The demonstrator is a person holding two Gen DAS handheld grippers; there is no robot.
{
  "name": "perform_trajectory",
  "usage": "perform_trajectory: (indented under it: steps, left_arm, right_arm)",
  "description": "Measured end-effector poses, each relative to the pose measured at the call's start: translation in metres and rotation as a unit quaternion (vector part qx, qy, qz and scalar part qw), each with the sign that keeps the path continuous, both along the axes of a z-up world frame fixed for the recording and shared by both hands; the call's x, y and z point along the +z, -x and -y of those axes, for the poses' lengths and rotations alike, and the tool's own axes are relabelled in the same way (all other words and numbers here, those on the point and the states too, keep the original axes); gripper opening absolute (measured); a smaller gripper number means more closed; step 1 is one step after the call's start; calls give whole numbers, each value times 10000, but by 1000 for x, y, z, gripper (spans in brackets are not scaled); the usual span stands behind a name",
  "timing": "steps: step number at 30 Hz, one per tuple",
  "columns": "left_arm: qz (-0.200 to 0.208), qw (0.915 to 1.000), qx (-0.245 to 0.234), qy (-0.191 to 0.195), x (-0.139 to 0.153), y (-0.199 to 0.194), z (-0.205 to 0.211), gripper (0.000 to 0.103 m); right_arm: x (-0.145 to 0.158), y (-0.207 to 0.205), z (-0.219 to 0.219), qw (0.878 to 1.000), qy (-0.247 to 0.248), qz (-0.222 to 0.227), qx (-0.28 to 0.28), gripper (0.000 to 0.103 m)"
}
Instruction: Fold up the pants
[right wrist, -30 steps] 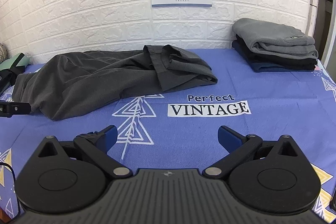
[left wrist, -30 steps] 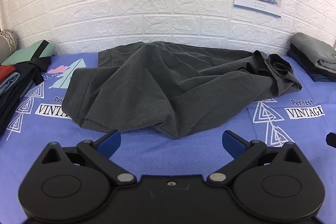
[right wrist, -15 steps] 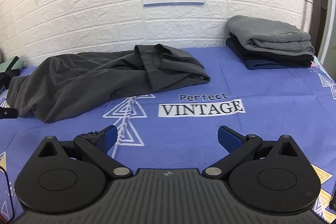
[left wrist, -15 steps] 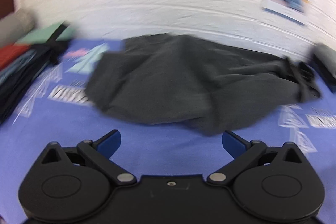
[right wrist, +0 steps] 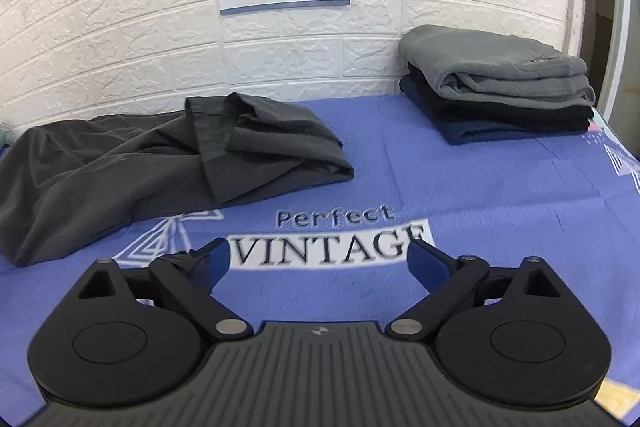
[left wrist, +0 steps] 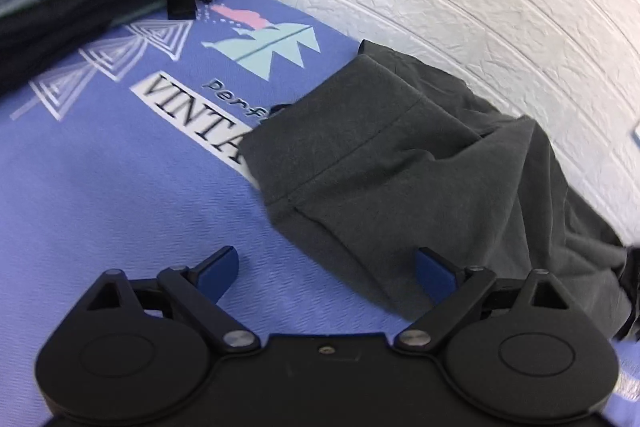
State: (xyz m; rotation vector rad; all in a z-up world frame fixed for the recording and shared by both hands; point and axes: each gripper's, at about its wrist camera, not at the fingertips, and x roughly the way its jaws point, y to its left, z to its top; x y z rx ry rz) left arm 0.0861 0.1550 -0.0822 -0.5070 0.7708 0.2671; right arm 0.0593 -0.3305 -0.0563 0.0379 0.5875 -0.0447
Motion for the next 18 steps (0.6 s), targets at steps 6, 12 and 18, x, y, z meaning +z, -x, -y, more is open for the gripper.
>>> perform_trajectory:
  steps: [6,12,18]
  left_arm:
    - [193,9997,157,65,-2,-13,5,84]
    - [404,9985,299,237,0,-24,6,6]
    - [580,9959,463,524,15,-23,-12,2]
  right_arm:
    - [-13,-54,0,9996,255,-17,69,103]
    - [-28,-98,3,9994,344,-71,-14,103]
    - [-3,-97,13,9996,-190,211,6,10]
